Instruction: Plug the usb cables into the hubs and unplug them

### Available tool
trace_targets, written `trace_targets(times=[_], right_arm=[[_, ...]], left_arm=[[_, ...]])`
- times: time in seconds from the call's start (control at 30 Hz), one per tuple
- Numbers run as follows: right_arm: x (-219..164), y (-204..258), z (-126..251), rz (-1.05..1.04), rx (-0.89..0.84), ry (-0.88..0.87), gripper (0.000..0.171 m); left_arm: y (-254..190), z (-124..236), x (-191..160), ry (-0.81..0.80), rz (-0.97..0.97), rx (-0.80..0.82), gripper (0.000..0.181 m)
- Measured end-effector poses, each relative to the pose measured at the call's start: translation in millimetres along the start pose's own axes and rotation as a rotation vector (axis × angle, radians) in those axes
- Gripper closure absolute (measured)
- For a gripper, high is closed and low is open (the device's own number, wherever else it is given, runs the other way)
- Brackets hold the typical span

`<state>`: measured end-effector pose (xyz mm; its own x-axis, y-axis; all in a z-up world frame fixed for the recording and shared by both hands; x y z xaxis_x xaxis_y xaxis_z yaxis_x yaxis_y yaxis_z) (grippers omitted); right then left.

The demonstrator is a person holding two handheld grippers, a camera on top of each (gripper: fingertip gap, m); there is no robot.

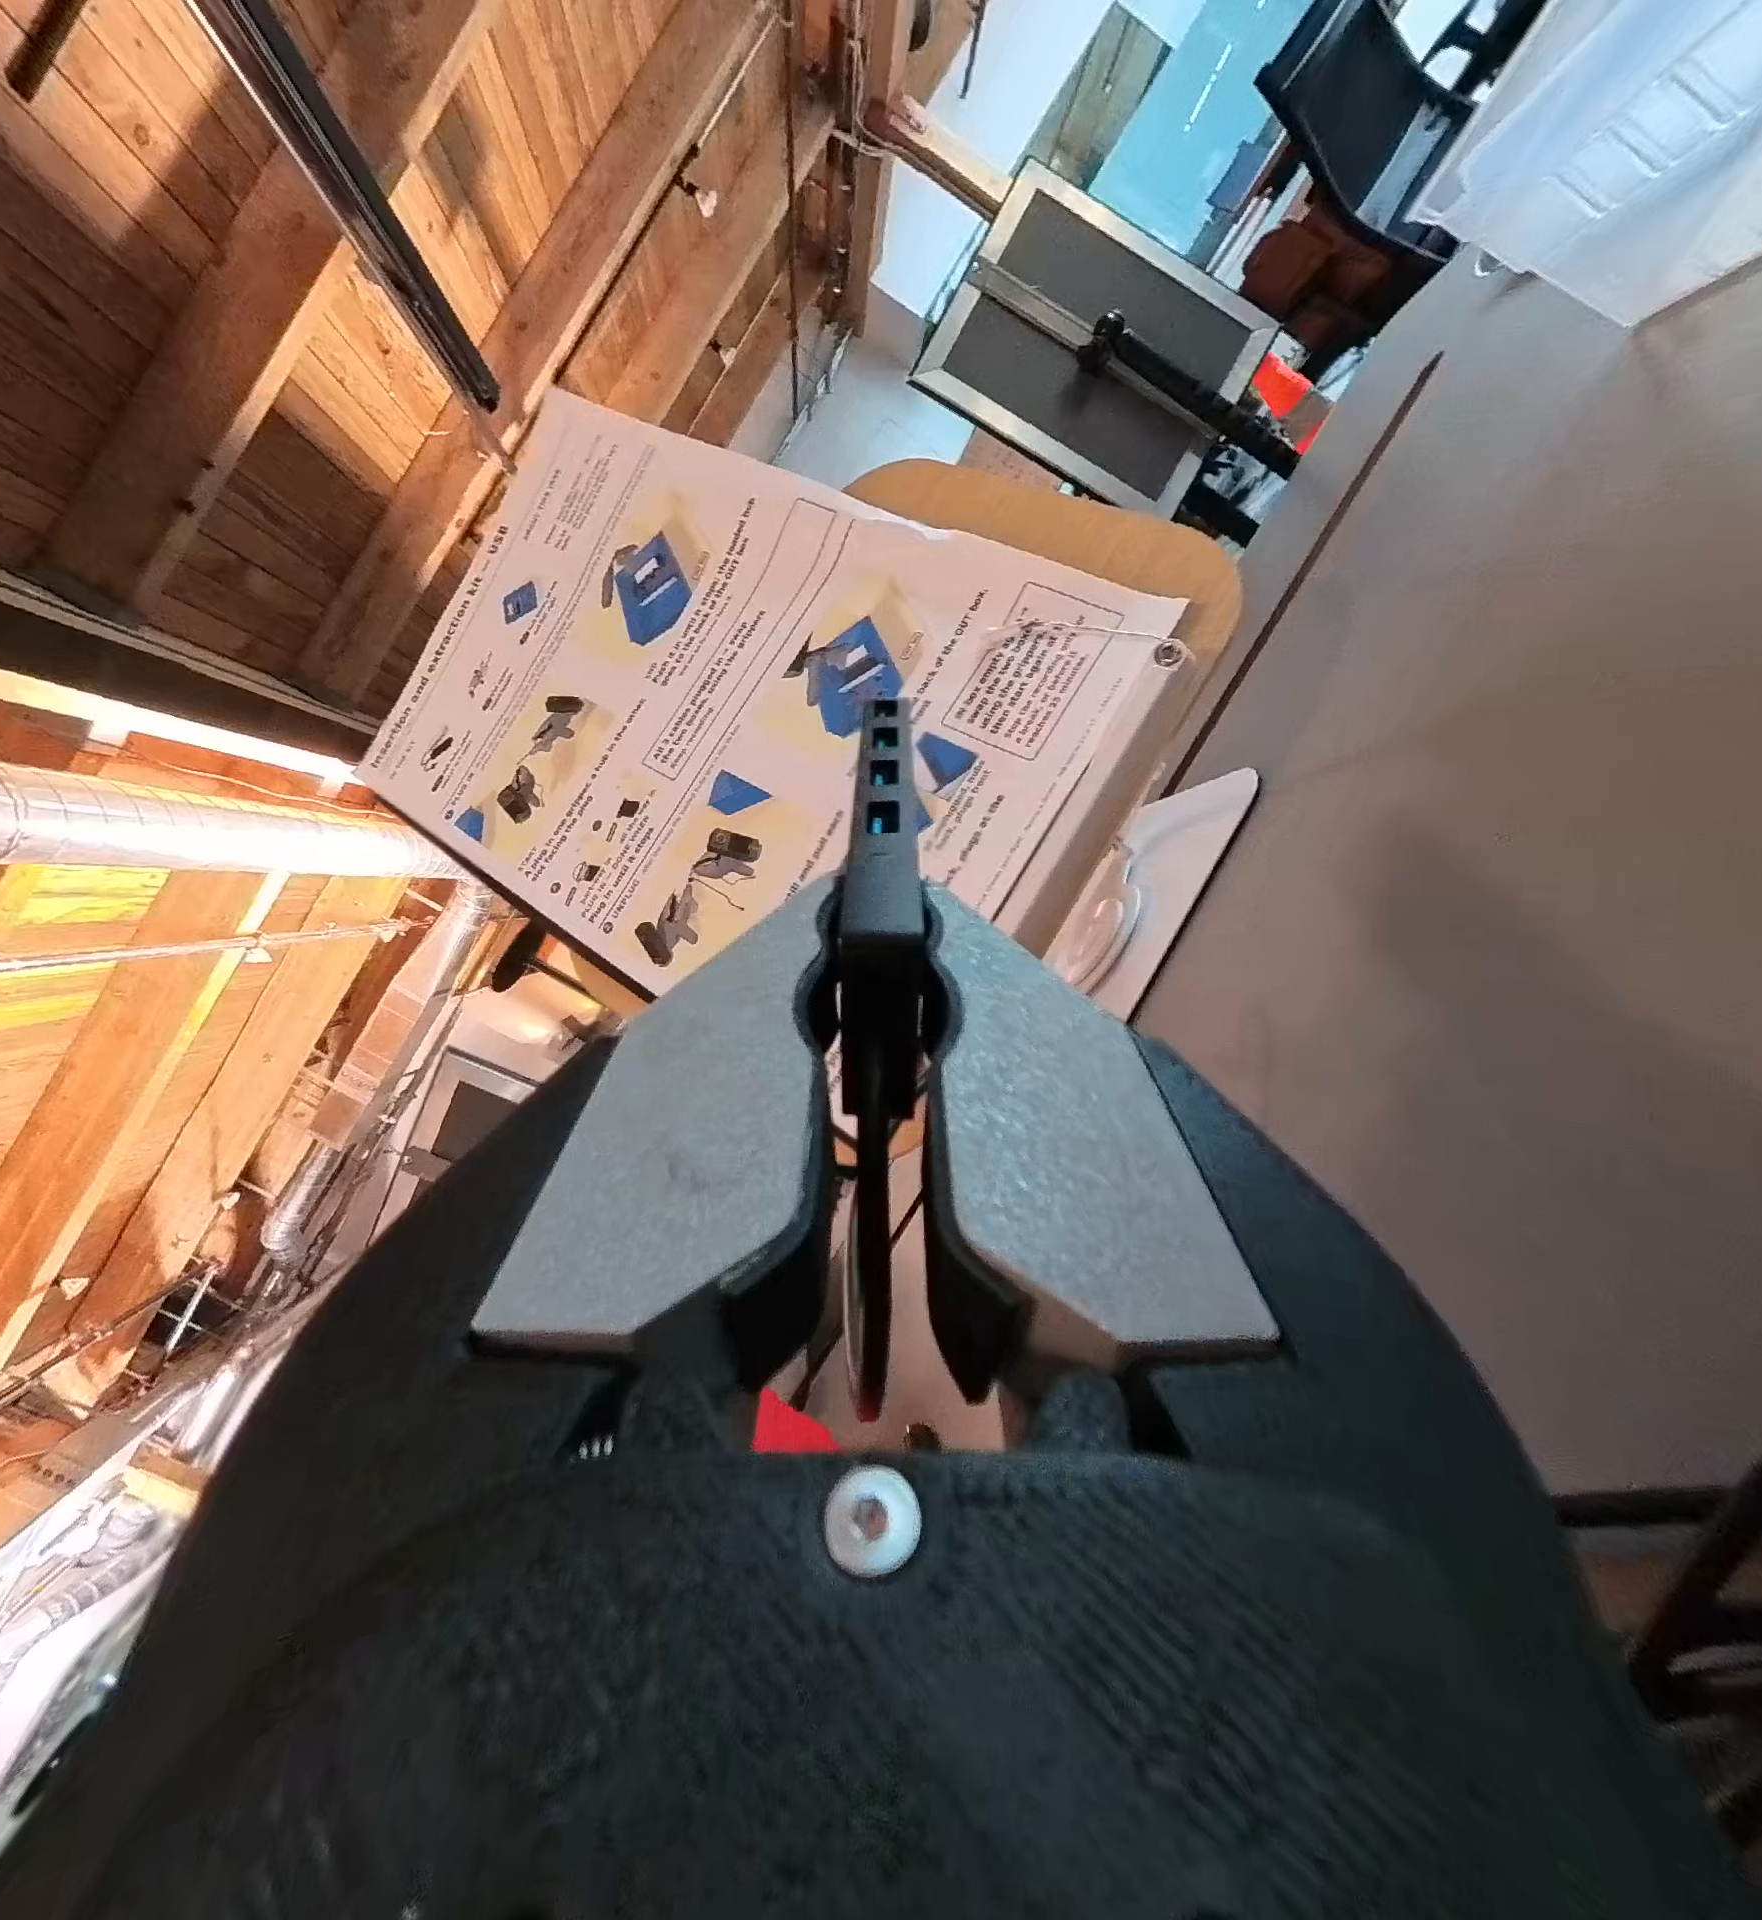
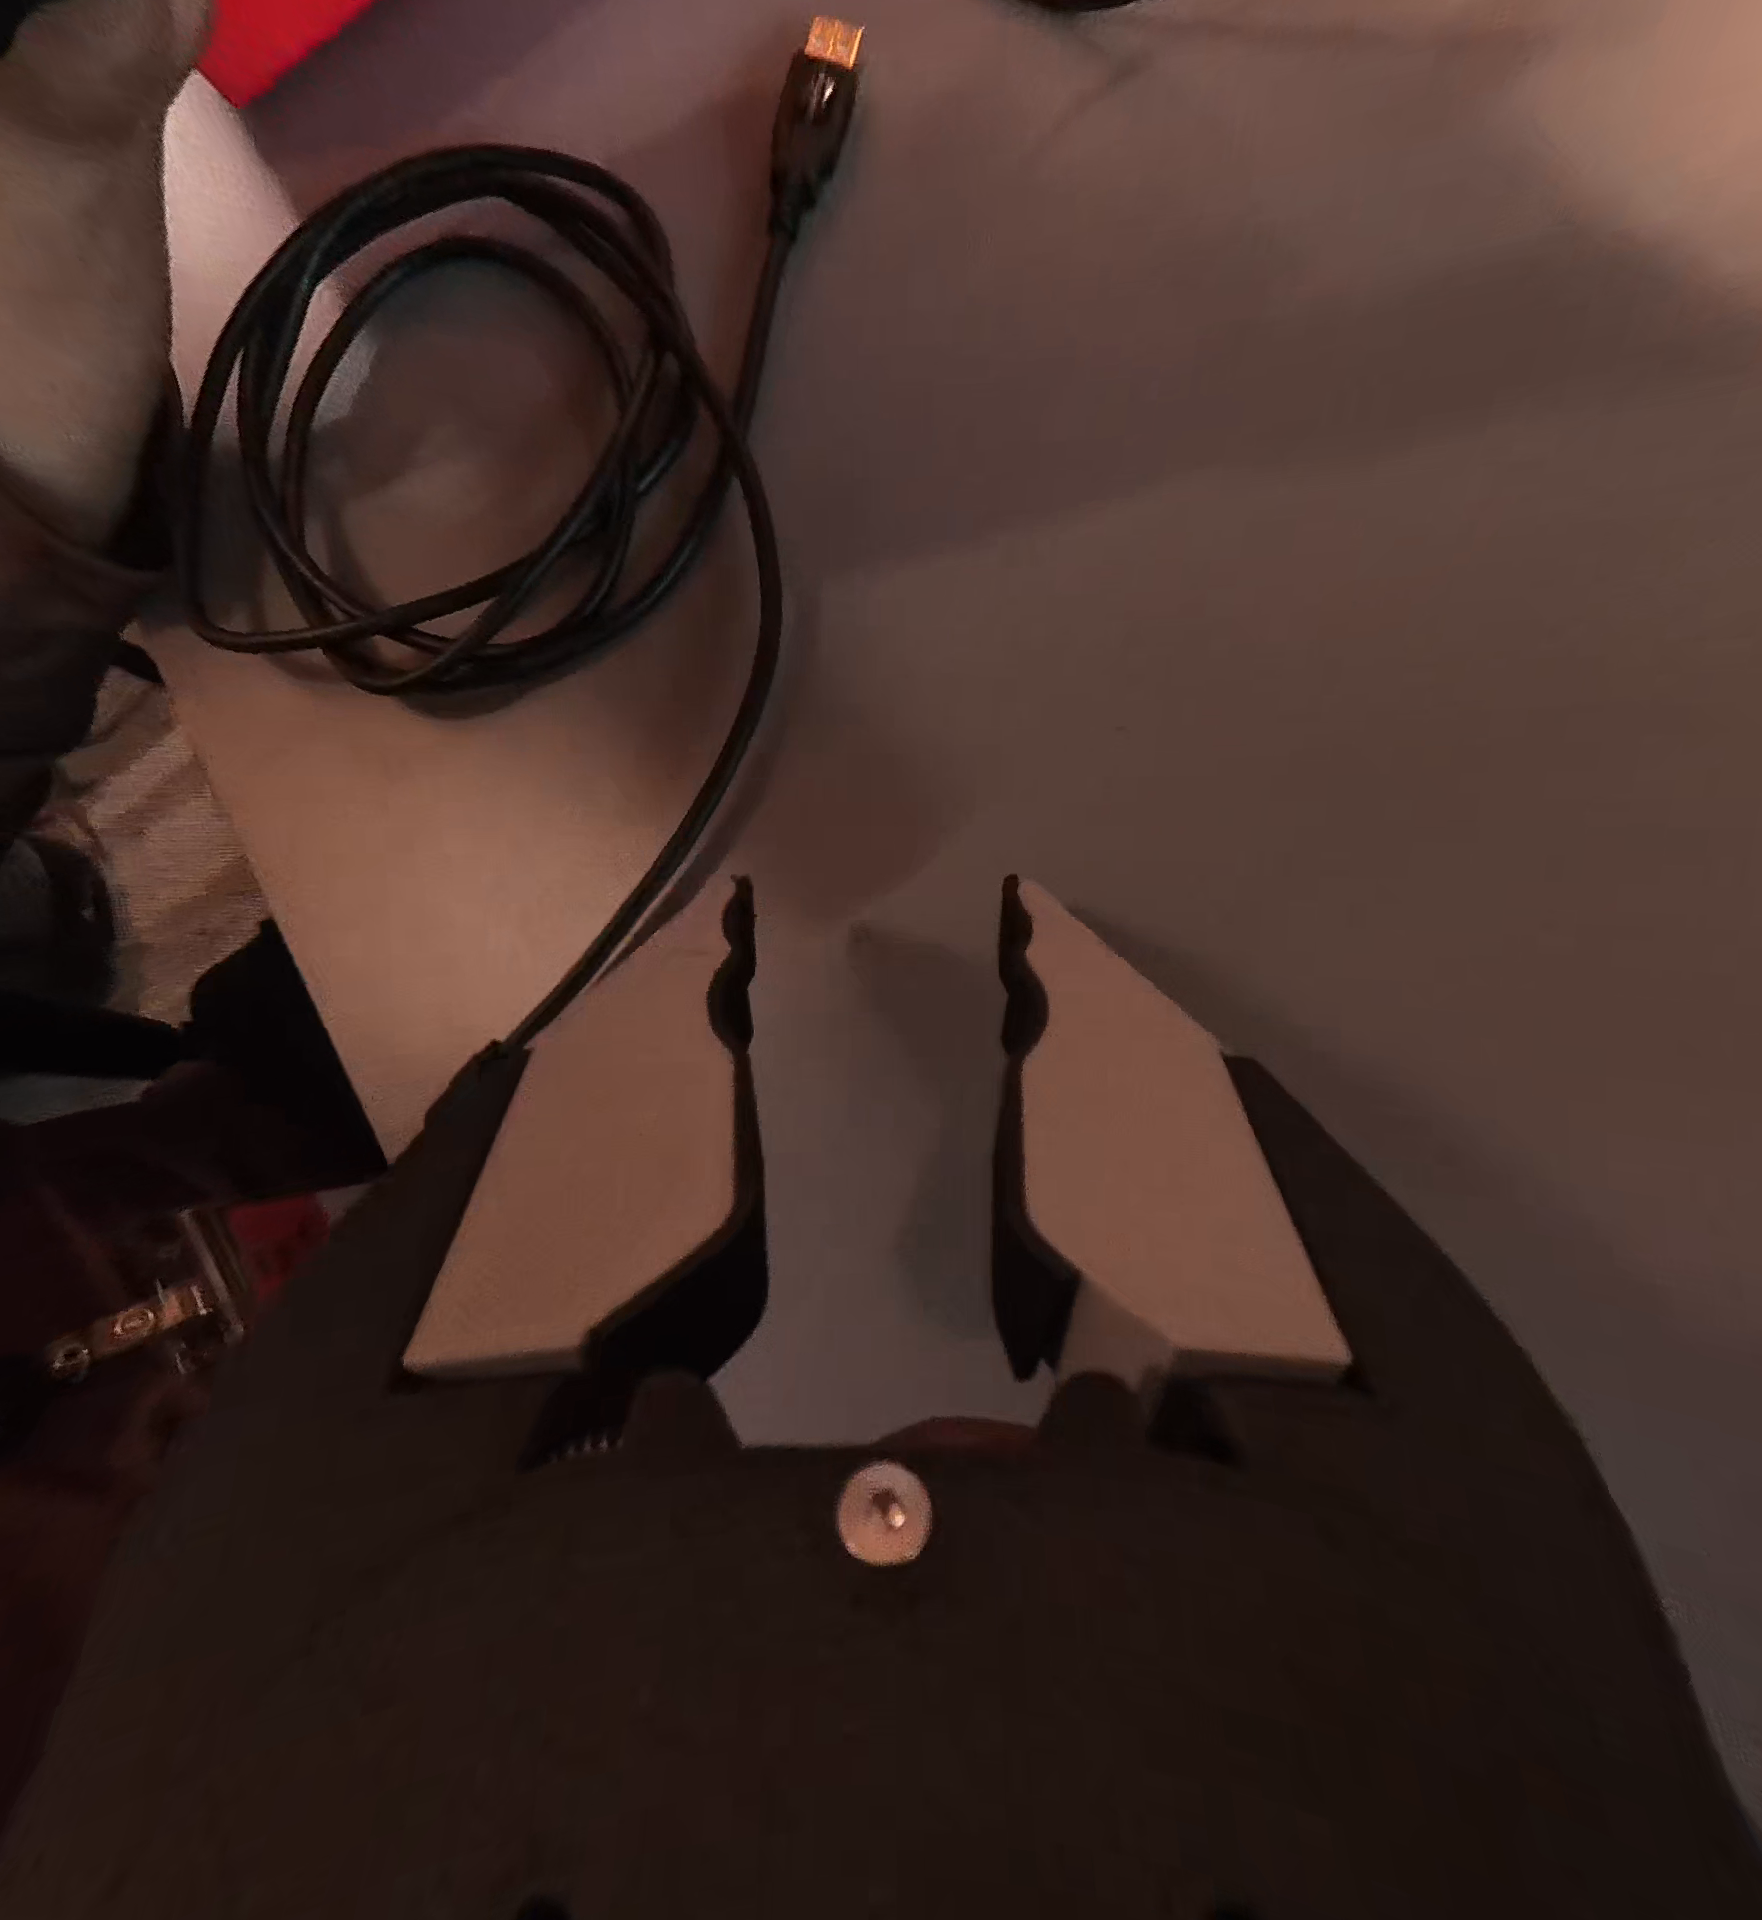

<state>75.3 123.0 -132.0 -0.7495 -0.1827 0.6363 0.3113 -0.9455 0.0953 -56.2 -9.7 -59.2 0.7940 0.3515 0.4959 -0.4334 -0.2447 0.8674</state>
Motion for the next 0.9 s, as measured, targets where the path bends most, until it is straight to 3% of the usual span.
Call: trace_targets(times=[0.27,0.4,0.53,0.7,0.83,0.87,0.9], right_arm=[[10,23,-26,0.063,0.047,-0.039,0.122],[44,23,-22,0.161,0.028,-0.098,0.116],[80,35,-22,0.355,0.171,-0.084,0.12],[103,50,-58,0.419,0.213,-0.041,0.116],[100,46,-95,0.445,0.096,0.027,0.124],[101,43,-97,0.438,0.08,0.015,0.114],[101,40,-97,0.413,0.085,0.003,0.118]], left_arm=[[-3,-2,-2,0.006,-0.007,-0.01,0.173],[-3,-3,-2,0.012,-0.018,0.0,0.172],[6,1,-4,0.016,-0.005,0.062,0.172],[21,7,-10,0.034,0.025,0.164,0.172],[25,8,-13,0.044,0.053,0.179,0.172],[25,8,-13,0.044,0.054,0.178,0.173],[25,8,-13,0.042,0.055,0.178,0.173]])
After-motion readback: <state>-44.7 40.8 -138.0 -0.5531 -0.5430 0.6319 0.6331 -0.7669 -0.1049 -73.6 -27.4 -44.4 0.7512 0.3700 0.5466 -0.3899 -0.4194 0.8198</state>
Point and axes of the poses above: each gripper's, where its closed fingertips meet, z back along the fingers, x out of its top, y = z × x across the jaws, the point moved 8 cm from there along z, back along the fingers, and after that the axes turned 9 degrees about -x, right-handed, at the moved point
